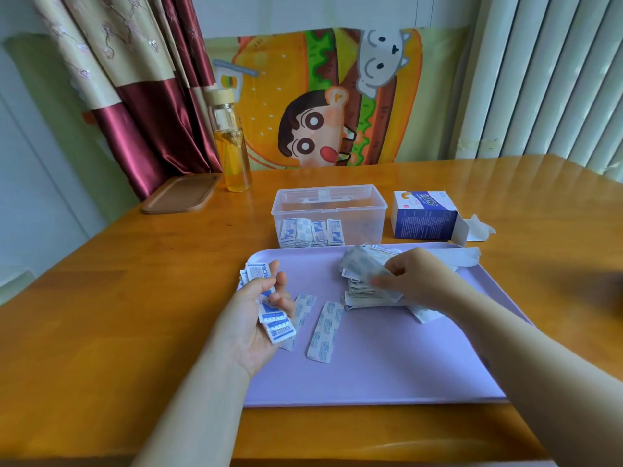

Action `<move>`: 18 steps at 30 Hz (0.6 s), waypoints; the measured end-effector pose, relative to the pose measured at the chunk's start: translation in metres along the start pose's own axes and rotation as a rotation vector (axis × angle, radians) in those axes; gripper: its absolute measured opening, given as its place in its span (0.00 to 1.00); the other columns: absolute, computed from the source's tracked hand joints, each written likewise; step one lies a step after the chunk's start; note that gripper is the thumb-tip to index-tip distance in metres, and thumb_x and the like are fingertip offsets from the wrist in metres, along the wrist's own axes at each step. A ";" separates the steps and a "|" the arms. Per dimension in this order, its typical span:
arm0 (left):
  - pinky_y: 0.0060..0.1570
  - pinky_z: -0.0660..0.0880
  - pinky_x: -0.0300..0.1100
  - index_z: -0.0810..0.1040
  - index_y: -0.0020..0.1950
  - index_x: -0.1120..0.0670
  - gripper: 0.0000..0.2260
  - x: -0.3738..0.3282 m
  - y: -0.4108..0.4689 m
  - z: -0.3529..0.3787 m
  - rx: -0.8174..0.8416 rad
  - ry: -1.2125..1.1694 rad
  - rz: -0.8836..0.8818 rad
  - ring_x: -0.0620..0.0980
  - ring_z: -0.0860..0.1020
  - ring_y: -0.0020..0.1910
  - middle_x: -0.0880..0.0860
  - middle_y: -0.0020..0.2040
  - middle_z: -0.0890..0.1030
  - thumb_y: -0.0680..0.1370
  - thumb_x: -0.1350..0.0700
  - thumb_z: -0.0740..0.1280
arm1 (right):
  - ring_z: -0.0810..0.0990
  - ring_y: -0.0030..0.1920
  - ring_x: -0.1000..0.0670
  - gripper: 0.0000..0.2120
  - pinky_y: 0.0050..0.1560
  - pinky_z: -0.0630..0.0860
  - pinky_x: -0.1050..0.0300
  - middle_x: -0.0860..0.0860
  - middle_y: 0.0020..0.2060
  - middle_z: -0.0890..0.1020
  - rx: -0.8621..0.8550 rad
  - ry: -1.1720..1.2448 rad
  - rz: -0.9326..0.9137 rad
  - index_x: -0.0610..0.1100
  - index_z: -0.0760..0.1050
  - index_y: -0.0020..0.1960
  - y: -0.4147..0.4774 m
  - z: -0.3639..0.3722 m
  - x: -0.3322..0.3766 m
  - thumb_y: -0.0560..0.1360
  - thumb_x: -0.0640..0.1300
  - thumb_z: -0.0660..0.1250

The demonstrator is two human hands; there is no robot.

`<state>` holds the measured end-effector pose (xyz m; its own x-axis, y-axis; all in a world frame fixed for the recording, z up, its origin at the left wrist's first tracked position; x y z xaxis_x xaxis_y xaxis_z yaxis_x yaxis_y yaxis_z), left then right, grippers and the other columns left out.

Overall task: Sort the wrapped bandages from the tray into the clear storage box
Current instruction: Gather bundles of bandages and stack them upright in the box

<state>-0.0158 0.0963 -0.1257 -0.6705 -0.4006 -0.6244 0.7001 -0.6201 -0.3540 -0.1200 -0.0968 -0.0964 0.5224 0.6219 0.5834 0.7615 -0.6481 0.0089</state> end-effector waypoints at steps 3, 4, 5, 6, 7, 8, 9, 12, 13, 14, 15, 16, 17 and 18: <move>0.20 0.63 0.29 0.76 0.52 0.55 0.06 -0.002 0.001 0.005 0.018 0.135 0.036 0.40 0.63 0.20 0.50 0.37 0.75 0.78 0.61 0.61 | 0.58 0.27 0.52 0.19 0.24 0.53 0.62 0.49 0.26 0.63 -0.025 0.179 0.001 0.44 0.66 0.30 -0.012 -0.009 0.004 0.72 0.52 0.70; 0.20 0.61 0.29 0.76 0.50 0.55 0.04 -0.002 0.001 0.009 0.033 0.190 0.052 0.40 0.63 0.20 0.51 0.37 0.76 0.78 0.61 0.63 | 0.59 0.27 0.52 0.18 0.22 0.54 0.64 0.49 0.26 0.64 -0.002 0.255 0.010 0.44 0.69 0.31 -0.017 -0.005 0.007 0.72 0.53 0.70; 0.20 0.61 0.30 0.76 0.48 0.55 0.02 -0.001 0.000 0.013 0.054 0.252 0.068 0.40 0.63 0.20 0.51 0.38 0.76 0.77 0.61 0.65 | 0.62 0.26 0.52 0.17 0.23 0.57 0.66 0.49 0.25 0.68 0.048 0.347 0.021 0.43 0.72 0.31 -0.023 0.002 0.011 0.72 0.53 0.70; 0.20 0.60 0.30 0.75 0.46 0.55 0.01 0.001 0.000 0.018 0.079 0.320 0.081 0.40 0.63 0.21 0.51 0.38 0.76 0.76 0.60 0.66 | 0.67 0.28 0.53 0.17 0.29 0.62 0.66 0.48 0.26 0.72 0.114 0.441 0.018 0.41 0.77 0.33 -0.027 0.012 0.016 0.71 0.54 0.71; 0.20 0.60 0.30 0.75 0.45 0.55 0.02 0.004 -0.001 0.023 0.107 0.393 0.091 0.40 0.63 0.22 0.51 0.38 0.76 0.76 0.60 0.67 | 0.71 0.32 0.52 0.17 0.36 0.66 0.62 0.47 0.30 0.77 0.175 0.512 -0.001 0.39 0.80 0.37 -0.031 0.020 0.022 0.70 0.55 0.71; 0.20 0.60 0.30 0.75 0.44 0.55 0.02 0.007 -0.002 0.027 0.131 0.472 0.109 0.41 0.63 0.22 0.50 0.36 0.73 0.76 0.60 0.67 | 0.73 0.35 0.52 0.17 0.41 0.66 0.59 0.47 0.33 0.80 0.225 0.553 -0.025 0.39 0.82 0.40 -0.036 0.028 0.030 0.71 0.55 0.71; 0.21 0.60 0.31 0.75 0.43 0.56 0.03 0.010 -0.002 0.031 0.143 0.552 0.135 0.41 0.64 0.23 0.50 0.34 0.71 0.76 0.60 0.67 | 0.73 0.35 0.53 0.16 0.43 0.65 0.60 0.48 0.33 0.80 0.263 0.575 -0.050 0.39 0.82 0.41 -0.041 0.032 0.037 0.72 0.53 0.69; 0.22 0.62 0.32 0.76 0.39 0.54 0.06 0.004 -0.002 0.033 0.118 0.714 0.257 0.42 0.65 0.24 0.51 0.30 0.69 0.76 0.62 0.68 | 0.71 0.26 0.60 0.14 0.33 0.65 0.70 0.57 0.24 0.77 0.328 0.623 -0.102 0.45 0.78 0.34 -0.051 0.036 0.051 0.77 0.46 0.64; 0.22 0.61 0.32 0.77 0.39 0.53 0.07 -0.001 -0.002 0.031 0.112 0.737 0.291 0.44 0.64 0.26 0.52 0.31 0.70 0.75 0.62 0.68 | 0.69 0.24 0.61 0.15 0.31 0.64 0.71 0.58 0.21 0.75 0.327 0.633 -0.104 0.47 0.77 0.33 -0.053 0.036 0.053 0.78 0.46 0.63; 0.24 0.61 0.33 0.77 0.39 0.53 0.07 -0.006 -0.001 0.030 0.119 0.768 0.310 0.45 0.65 0.28 0.52 0.32 0.72 0.75 0.62 0.69 | 0.69 0.25 0.60 0.16 0.31 0.64 0.71 0.58 0.21 0.74 0.314 0.636 -0.107 0.48 0.77 0.33 -0.052 0.035 0.054 0.78 0.46 0.62; 0.25 0.62 0.33 0.78 0.40 0.53 0.05 -0.011 0.000 0.030 0.130 0.828 0.317 0.46 0.66 0.30 0.53 0.34 0.74 0.75 0.62 0.69 | 0.68 0.27 0.58 0.14 0.32 0.64 0.69 0.59 0.23 0.74 0.293 0.632 -0.108 0.49 0.78 0.35 -0.052 0.033 0.055 0.78 0.47 0.62; 0.27 0.63 0.34 0.78 0.42 0.53 0.04 -0.016 0.002 0.029 0.142 0.923 0.318 0.47 0.68 0.31 0.53 0.35 0.76 0.75 0.60 0.70 | 0.69 0.29 0.58 0.11 0.33 0.65 0.67 0.58 0.26 0.77 0.268 0.609 -0.107 0.50 0.79 0.39 -0.049 0.032 0.054 0.78 0.48 0.63; 0.28 0.64 0.33 0.78 0.43 0.53 0.02 -0.020 0.004 0.028 0.152 1.035 0.304 0.47 0.70 0.32 0.51 0.36 0.77 0.75 0.59 0.70 | 0.70 0.29 0.59 0.06 0.34 0.66 0.67 0.58 0.30 0.79 0.241 0.568 -0.104 0.51 0.79 0.46 -0.047 0.031 0.053 0.77 0.49 0.64; 0.28 0.66 0.33 0.78 0.45 0.52 0.03 -0.025 0.008 0.026 0.155 1.150 0.278 0.45 0.72 0.32 0.50 0.36 0.78 0.74 0.58 0.71 | 0.72 0.29 0.60 0.06 0.33 0.67 0.68 0.56 0.34 0.81 0.208 0.504 -0.109 0.51 0.78 0.51 -0.044 0.031 0.051 0.77 0.49 0.65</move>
<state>0.0000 0.0833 -0.0949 0.1676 0.2568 -0.9518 0.6965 -0.7141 -0.0700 -0.1152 -0.0230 -0.0920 0.2270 0.3602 0.9048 0.8874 -0.4592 -0.0398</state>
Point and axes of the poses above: each hand's wrist, its own y-axis towards the middle knuckle, its own z-axis out of the palm, x = y × z, the point moved 8 cm from there along y, towards the middle knuckle
